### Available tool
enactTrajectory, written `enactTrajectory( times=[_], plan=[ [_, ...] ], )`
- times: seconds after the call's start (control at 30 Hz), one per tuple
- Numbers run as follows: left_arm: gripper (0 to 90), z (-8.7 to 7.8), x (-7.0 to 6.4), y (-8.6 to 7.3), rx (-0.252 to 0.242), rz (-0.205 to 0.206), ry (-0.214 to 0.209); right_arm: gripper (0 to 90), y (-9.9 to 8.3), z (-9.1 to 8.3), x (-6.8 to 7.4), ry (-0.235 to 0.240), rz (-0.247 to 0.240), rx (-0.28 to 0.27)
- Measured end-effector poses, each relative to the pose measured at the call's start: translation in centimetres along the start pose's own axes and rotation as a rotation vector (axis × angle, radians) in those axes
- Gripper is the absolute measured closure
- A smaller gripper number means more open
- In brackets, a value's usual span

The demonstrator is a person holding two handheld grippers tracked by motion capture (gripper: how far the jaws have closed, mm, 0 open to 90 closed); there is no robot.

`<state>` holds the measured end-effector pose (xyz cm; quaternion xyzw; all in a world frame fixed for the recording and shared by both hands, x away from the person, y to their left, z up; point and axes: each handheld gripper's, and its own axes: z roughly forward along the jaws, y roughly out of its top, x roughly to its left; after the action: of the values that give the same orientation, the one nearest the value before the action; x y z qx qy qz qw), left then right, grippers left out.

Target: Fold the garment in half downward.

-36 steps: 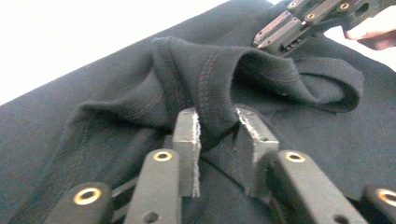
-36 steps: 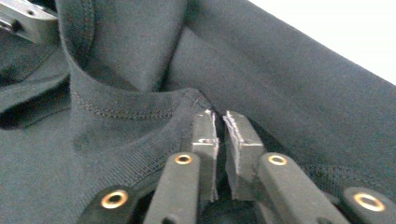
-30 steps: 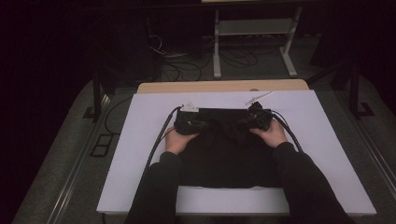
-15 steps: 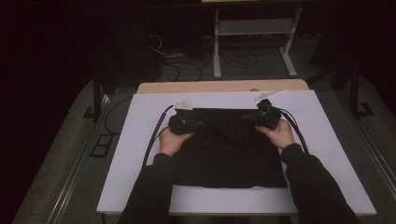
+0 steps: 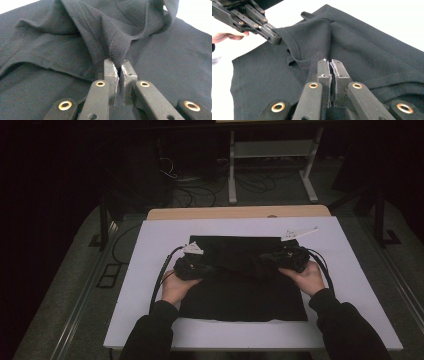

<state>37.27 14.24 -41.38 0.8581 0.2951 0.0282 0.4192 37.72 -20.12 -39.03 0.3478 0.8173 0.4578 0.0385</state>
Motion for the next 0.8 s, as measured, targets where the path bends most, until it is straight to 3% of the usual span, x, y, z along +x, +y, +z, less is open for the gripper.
enactTrajectory(
  times=[0.27,0.4,0.8],
  plan=[
    [84.5,-0.8,-1.7,0.4,-0.011,0.041,-0.014,84.9,-1.5,-1.0,0.2,0.008,0.023,-0.008],
    [84.5,-0.8,-2.0,0.2,-0.022,0.031,-0.021,84.9,-2.1,-1.4,0.2,0.009,0.033,-0.015],
    [84.5,-1.0,-3.7,-1.0,0.06,0.06,-0.008,84.8,-3.8,-2.1,1.6,0.011,0.031,-0.003]
  ],
)
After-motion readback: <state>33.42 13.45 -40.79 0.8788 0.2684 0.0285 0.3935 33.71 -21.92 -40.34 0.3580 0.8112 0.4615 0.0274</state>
